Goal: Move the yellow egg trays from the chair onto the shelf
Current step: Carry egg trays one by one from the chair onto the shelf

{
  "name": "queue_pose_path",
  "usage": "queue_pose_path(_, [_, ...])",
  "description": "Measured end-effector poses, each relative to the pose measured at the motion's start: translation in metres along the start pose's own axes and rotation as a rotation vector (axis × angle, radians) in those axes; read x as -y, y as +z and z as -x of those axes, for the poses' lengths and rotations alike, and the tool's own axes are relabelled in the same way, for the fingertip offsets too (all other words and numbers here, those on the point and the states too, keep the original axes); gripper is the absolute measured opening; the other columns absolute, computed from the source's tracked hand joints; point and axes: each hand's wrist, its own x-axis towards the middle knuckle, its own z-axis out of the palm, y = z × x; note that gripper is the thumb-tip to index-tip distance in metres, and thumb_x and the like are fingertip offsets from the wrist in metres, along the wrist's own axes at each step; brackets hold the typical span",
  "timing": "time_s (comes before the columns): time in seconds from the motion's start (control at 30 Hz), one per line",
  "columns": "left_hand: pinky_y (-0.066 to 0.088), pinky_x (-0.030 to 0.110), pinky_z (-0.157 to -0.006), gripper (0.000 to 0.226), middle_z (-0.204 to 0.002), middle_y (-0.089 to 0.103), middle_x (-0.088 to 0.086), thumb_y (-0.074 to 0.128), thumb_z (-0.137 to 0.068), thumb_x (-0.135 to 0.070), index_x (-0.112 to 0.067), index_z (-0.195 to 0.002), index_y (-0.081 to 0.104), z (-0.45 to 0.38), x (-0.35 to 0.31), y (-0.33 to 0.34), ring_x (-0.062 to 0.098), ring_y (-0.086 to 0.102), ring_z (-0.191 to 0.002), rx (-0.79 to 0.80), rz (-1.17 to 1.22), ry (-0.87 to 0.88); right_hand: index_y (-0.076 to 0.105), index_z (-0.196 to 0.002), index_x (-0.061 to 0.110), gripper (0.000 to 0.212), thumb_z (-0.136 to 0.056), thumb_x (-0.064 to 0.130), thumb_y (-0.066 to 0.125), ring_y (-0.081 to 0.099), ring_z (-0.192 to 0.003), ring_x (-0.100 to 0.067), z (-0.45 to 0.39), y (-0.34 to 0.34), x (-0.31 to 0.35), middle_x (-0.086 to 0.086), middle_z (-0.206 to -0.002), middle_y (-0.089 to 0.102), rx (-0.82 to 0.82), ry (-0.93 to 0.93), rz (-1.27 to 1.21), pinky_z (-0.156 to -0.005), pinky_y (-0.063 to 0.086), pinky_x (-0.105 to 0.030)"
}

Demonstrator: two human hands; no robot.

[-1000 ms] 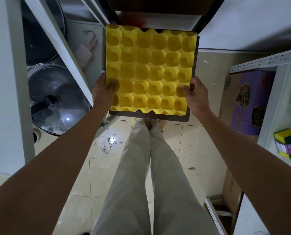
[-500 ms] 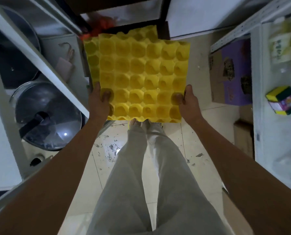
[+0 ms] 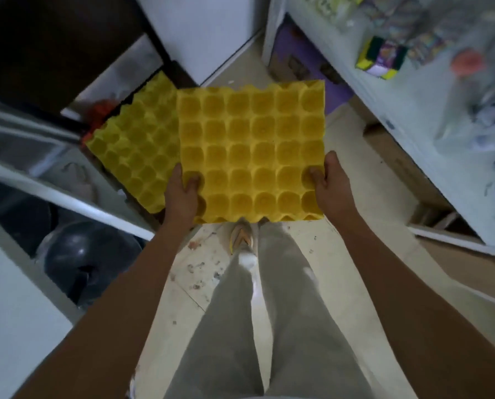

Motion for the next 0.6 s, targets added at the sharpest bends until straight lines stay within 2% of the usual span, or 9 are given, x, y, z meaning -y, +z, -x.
queue_pose_path(0.17, [0.05,0.042,-0.097,0.03,-0.121,0.063,-0.007,0.052,-0.102,-0.026,-0.029,-0.131,0.054,0.041,-0.048,0.016,0.016,0.059,-0.112,0.146,-0.064,0.213,0.036,-0.092,0.015,0.021,-0.103,0.022,0.052,0.047,-0.06,-0.016,0.076,-0.057,-0.013,0.0,-0.068,0.045,-0.146,0.178,-0.019,-0.053,0.035,-0.032])
queue_pose_path(0.3, [0.052,0.048,-0.091,0.023,-0.112,0.067,0.001,0.054,-0.1,-0.028,-0.02,-0.121,0.06,0.074,-0.085,0.041,0.024,0.063,-0.105,0.21,-0.171,0.292,0.044,-0.09,0.013,0.02,-0.101,0.024,0.058,0.053,-0.068,-0.025,0.137,-0.099,-0.031,-0.009,-0.075,0.056,-0.27,0.332,-0.087,-0.057,0.041,-0.033])
queue_pose_path(0.37, [0.053,0.045,-0.085,0.02,-0.105,0.068,0.002,0.055,-0.098,-0.028,-0.019,-0.115,0.063,0.094,-0.104,0.051,0.026,0.064,-0.099,0.234,-0.202,0.326,0.049,-0.091,0.015,0.017,-0.1,0.024,0.059,0.056,-0.071,-0.026,0.165,-0.117,-0.038,-0.01,-0.08,0.061,-0.323,0.402,-0.147,-0.057,0.042,-0.03])
queue_pose_path(0.47, [0.05,0.033,-0.068,0.011,-0.092,0.067,-0.006,0.057,-0.093,-0.024,-0.024,-0.101,0.064,0.129,-0.129,0.064,0.017,0.066,-0.087,0.27,-0.17,0.346,0.052,-0.094,0.022,0.006,-0.097,0.022,0.058,0.062,-0.076,-0.027,0.204,-0.142,-0.046,-0.005,-0.084,0.065,-0.38,0.465,-0.226,-0.057,0.045,-0.028])
queue_pose_path(0.6, [0.043,0.023,-0.059,0.022,-0.086,0.066,-0.011,0.055,-0.086,-0.014,-0.034,-0.089,0.062,0.184,-0.154,0.07,0.006,0.063,-0.078,0.314,-0.142,0.304,0.056,-0.094,0.024,0.013,-0.089,0.012,0.058,0.066,-0.079,-0.034,0.259,-0.171,-0.044,-0.015,-0.083,0.07,-0.418,0.505,-0.323,-0.059,0.05,-0.031])
